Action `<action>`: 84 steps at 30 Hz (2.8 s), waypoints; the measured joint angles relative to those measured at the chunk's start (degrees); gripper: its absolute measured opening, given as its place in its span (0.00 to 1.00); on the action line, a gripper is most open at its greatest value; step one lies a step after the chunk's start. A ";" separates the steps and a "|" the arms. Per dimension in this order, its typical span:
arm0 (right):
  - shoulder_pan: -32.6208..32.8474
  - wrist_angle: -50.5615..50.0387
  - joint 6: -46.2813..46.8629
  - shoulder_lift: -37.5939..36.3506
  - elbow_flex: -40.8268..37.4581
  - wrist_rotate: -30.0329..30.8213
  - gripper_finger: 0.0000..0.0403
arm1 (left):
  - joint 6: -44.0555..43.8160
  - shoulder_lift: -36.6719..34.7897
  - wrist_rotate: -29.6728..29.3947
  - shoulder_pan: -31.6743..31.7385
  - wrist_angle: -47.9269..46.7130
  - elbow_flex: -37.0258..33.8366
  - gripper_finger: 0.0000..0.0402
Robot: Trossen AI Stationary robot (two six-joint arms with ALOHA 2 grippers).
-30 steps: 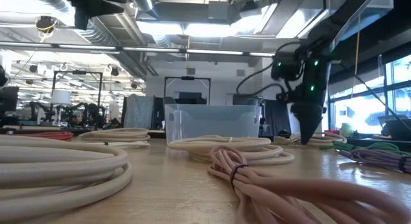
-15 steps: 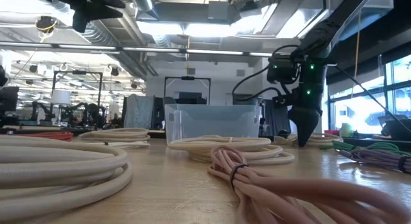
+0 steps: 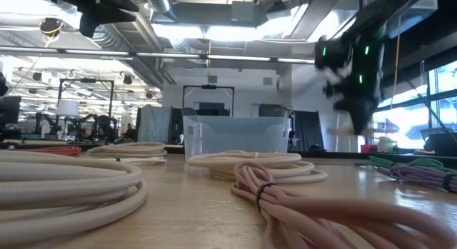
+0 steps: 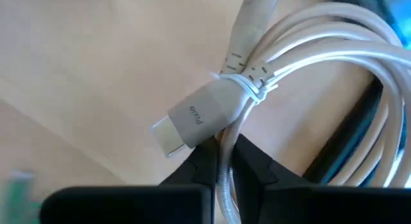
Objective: Pick & Place USB Port
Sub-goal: Put the brown HDMI cable into the blue bin
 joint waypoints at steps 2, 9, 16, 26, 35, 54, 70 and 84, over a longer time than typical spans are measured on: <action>1.39 -1.26 2.32 -4.49 2.79 -0.76 0.06 | 0.03 0.00 -0.79 0.02 -0.08 -0.01 0.31; 4.70 16.59 2.45 -13.49 11.84 -10.58 0.06 | 0.01 0.00 -3.60 0.02 -0.11 0.00 0.31; 3.52 33.32 0.99 -3.23 20.28 -24.57 0.06 | -0.08 0.00 -4.60 0.02 -0.08 -0.02 0.31; 3.41 10.37 -7.22 25.89 46.56 -37.70 0.06 | -2.66 0.00 -4.56 0.02 0.07 0.00 0.31; 3.46 4.00 -12.56 39.21 56.27 -35.00 0.06 | -2.55 0.00 -4.54 0.02 -0.02 0.00 0.31; 1.20 7.74 -16.95 50.38 56.32 -31.13 0.06 | -1.56 0.00 -4.54 0.00 -0.30 0.00 0.31; 1.14 9.46 -16.77 54.51 56.32 -32.15 0.10 | -1.58 -0.02 -4.53 0.01 -0.39 0.00 0.31; 1.27 7.17 -15.23 53.30 61.08 -32.34 0.57 | -1.46 -0.02 -4.53 -0.01 -1.63 0.00 0.31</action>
